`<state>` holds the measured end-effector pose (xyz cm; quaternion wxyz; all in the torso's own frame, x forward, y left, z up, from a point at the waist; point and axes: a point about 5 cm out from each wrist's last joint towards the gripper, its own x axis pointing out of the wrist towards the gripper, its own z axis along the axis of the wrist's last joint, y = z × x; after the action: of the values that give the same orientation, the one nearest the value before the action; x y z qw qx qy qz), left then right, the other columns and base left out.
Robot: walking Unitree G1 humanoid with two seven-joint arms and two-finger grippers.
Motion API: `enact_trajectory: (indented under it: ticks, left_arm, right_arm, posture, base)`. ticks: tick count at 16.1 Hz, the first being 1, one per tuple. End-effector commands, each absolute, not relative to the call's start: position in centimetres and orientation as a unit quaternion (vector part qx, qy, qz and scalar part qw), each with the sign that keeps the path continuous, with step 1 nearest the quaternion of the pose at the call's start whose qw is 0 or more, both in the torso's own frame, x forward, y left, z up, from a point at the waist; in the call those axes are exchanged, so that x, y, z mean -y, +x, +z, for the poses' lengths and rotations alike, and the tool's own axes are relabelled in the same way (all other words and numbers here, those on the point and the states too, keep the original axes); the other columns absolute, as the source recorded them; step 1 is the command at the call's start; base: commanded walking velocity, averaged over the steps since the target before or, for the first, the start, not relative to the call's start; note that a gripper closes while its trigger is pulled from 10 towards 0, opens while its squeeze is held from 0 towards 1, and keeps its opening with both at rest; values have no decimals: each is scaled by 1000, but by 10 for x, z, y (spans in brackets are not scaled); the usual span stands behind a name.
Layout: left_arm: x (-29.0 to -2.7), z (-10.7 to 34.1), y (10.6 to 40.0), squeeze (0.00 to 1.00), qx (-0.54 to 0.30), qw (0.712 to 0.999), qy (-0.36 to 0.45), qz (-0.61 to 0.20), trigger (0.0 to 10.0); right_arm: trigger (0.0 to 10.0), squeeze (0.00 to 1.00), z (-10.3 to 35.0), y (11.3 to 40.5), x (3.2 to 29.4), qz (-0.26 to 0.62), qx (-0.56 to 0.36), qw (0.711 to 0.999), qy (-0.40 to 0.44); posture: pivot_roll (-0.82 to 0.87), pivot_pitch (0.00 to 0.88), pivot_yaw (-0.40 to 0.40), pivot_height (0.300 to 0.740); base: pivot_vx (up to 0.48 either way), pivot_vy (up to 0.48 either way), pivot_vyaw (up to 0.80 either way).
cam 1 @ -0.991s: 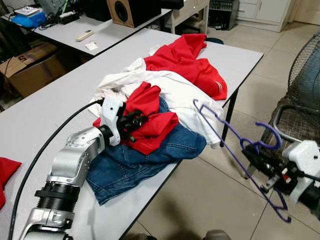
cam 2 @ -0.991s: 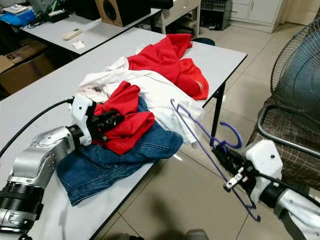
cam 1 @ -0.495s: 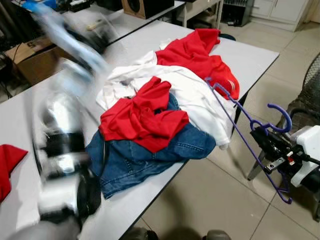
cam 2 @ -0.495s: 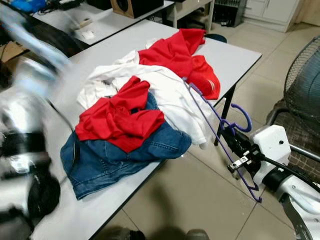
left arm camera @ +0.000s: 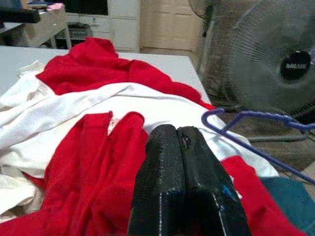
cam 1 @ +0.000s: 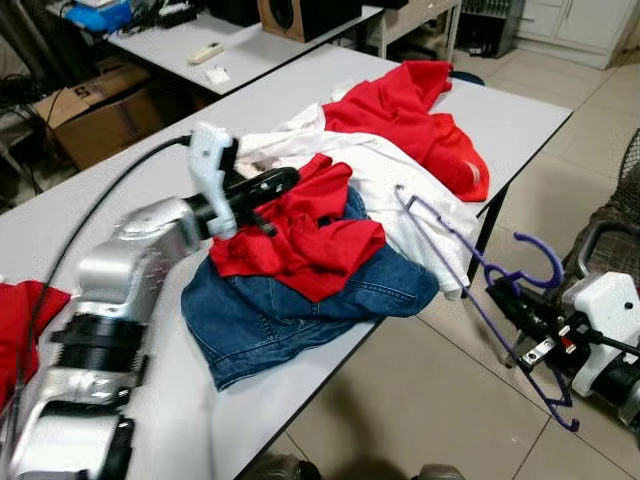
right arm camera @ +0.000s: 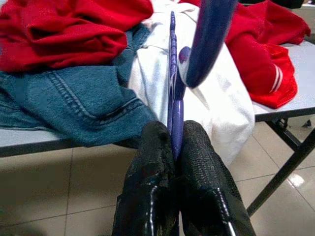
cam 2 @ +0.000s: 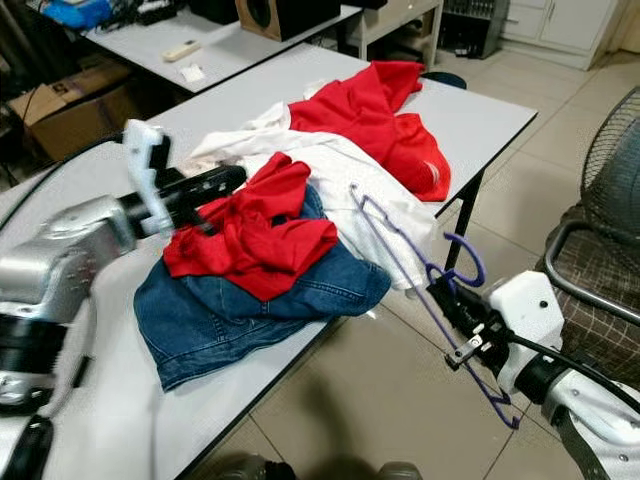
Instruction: Hang hanger
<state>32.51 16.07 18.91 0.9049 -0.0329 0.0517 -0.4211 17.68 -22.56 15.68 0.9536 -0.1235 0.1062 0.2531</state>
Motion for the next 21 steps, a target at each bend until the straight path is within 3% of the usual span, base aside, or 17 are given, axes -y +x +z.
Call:
enact_trajectory:
  ticks: [1, 2, 9, 17, 18, 19, 20, 21]
  left_arm:
    - [-165, 185, 322, 588, -61, 901, -17, -429, 10000]
    - [-176, 170, 315, 1000, -88, 893, -12, -442, 10000]
    - [-164, 149, 319, 1000, -107, 897, -27, -427, 10000]
    - [-160, 135, 319, 1000, -131, 899, 29, -417, 10000]
    - [-159, 134, 320, 1000, -132, 900, 30, -414, 1882]
    - [-158, 133, 320, 557, -136, 900, 24, -414, 0]
    - [-157, 132, 320, 0, -136, 899, 24, -415, 0]
    - [-156, 132, 319, 0, -135, 898, 23, -419, 0]
  right_arm:
    - [10000, 0, 159, 174, 219, 272, -103, 949, -119]
    - [10000, 0, 157, 173, 217, 274, -106, 948, -117]
    - [10000, 0, 155, 174, 214, 280, -107, 947, -114]
    - [10000, 0, 155, 175, 213, 281, -106, 947, -113]
    - [10000, 0, 156, 175, 213, 282, -105, 947, -114]
    - [10000, 0, 156, 176, 213, 283, -104, 947, -115]
    - [10000, 0, 156, 176, 213, 283, -104, 947, -115]
    - [10000, 0, 156, 176, 213, 283, -104, 946, -115]
  posture:
    - [-253, 0, 162, 740]
    - [-252, 0, 160, 740]
    - [-255, 0, 165, 740]
    - [-260, 0, 167, 740]
    - [-260, 0, 167, 740]
    - [-261, 0, 168, 740]
    - [-261, 0, 168, 740]
    - [-262, 0, 168, 740]
  base:
    - [0, 0, 0]
    - [0, 0, 0]
    - [0, 0, 0]
    - [0, 0, 0]
    - [0, 0, 0]
    - [0, 0, 0]
    - [0, 0, 0]
    - [0, 0, 0]
